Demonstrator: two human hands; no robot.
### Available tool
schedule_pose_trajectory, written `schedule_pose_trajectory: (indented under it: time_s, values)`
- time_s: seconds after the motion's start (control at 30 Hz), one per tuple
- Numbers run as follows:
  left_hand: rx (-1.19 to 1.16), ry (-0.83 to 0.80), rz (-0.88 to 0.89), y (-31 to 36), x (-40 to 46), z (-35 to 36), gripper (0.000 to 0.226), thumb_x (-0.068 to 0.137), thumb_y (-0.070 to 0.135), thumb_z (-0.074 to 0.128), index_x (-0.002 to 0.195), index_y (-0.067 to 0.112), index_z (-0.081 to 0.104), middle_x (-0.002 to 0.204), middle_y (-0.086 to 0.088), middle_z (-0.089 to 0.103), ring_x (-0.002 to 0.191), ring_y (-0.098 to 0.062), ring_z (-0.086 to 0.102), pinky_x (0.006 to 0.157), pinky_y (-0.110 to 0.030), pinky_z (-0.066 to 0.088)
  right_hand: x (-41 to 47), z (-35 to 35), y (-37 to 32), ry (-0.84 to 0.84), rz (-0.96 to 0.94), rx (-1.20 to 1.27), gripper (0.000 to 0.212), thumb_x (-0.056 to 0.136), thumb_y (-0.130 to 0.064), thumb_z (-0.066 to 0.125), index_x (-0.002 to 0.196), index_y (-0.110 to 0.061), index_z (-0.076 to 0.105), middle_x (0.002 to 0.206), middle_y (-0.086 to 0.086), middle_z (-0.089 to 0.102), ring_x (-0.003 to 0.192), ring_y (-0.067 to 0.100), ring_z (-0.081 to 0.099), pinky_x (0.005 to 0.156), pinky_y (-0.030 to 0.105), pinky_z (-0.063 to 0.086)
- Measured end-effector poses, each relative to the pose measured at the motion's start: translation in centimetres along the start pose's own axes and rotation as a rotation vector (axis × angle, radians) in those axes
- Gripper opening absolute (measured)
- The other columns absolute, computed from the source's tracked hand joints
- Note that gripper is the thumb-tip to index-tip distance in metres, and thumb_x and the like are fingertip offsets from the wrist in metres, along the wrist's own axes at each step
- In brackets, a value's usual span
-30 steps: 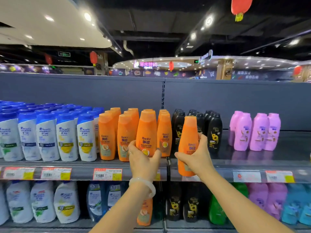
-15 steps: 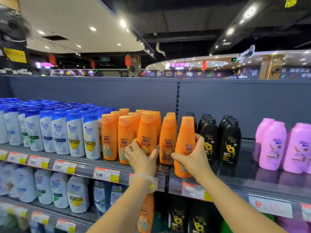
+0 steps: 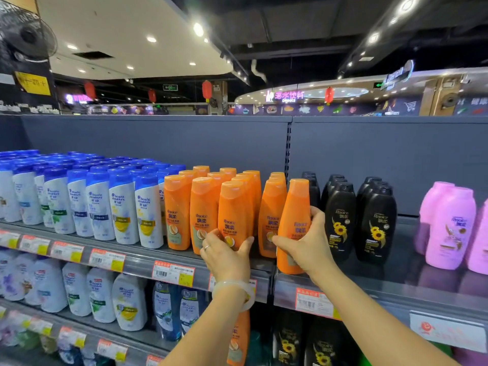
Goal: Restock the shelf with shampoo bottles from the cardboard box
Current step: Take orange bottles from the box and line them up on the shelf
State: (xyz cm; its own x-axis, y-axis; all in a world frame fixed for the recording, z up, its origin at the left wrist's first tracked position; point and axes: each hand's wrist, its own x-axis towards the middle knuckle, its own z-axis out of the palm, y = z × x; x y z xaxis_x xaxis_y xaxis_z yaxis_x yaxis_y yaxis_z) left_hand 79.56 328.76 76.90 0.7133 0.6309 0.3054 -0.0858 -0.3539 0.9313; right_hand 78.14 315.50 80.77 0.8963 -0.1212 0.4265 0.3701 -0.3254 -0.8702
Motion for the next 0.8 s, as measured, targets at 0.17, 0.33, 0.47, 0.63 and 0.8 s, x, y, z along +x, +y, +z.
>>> schedule_pose_trajectory:
  time_s: [0.17,0.33,0.47,0.63,0.8]
  values:
    - [-0.009,-0.009,0.008,-0.2,-0.1,-0.1,0.068,0.066,0.03,0.081,0.115,0.0,0.044,0.123,-0.017,0.045,0.12,-0.032,0.036,0.104,-0.041,0.031,0.1,0.5,0.1,0.017,0.003,-0.011,0.087,0.067,-0.016,0.081,0.131,-0.021,0.023,0.114,-0.006,0.041,0.101,0.016,0.05,0.083,0.034,0.043]
    - [-0.002,-0.037,0.063,-0.6,-0.6,-0.6,0.064,0.066,0.027,0.081,0.112,0.001,0.045,0.12,-0.016,0.044,0.116,-0.031,0.038,0.101,-0.039,0.032,0.0,1.0,-0.1,0.021,0.0,-0.042,0.086,0.069,-0.017,0.08,0.131,-0.021,0.022,0.113,-0.008,0.039,0.099,0.014,0.048,0.083,0.034,0.042]
    - [0.019,-0.074,0.149,-1.1,-1.1,-0.9,0.053,0.072,0.026,0.078,0.111,0.004,0.049,0.116,-0.012,0.045,0.112,-0.028,0.04,0.099,-0.038,0.035,-0.1,1.2,-0.1,0.038,0.007,-0.052,0.087,0.068,-0.017,0.081,0.132,-0.02,0.021,0.116,-0.007,0.039,0.103,0.016,0.048,0.088,0.037,0.045]
    - [0.061,-0.11,0.217,-1.1,-1.8,-1.1,0.037,0.083,0.024,0.067,0.112,0.006,0.053,0.115,-0.011,0.049,0.11,-0.026,0.044,0.099,-0.038,0.038,0.0,1.3,-0.2,0.07,0.013,-0.059,0.088,0.068,-0.019,0.081,0.132,-0.02,0.021,0.118,-0.007,0.037,0.106,0.015,0.046,0.091,0.038,0.044]
    - [0.059,-0.135,0.256,-1.1,-1.9,-1.5,0.034,0.085,0.024,0.064,0.113,0.008,0.053,0.115,-0.009,0.049,0.108,-0.023,0.044,0.095,-0.033,0.037,-0.2,1.8,-0.1,0.086,0.016,-0.058,0.088,0.068,-0.019,0.081,0.132,-0.02,0.021,0.122,-0.004,0.04,0.106,0.016,0.047,0.091,0.039,0.044]
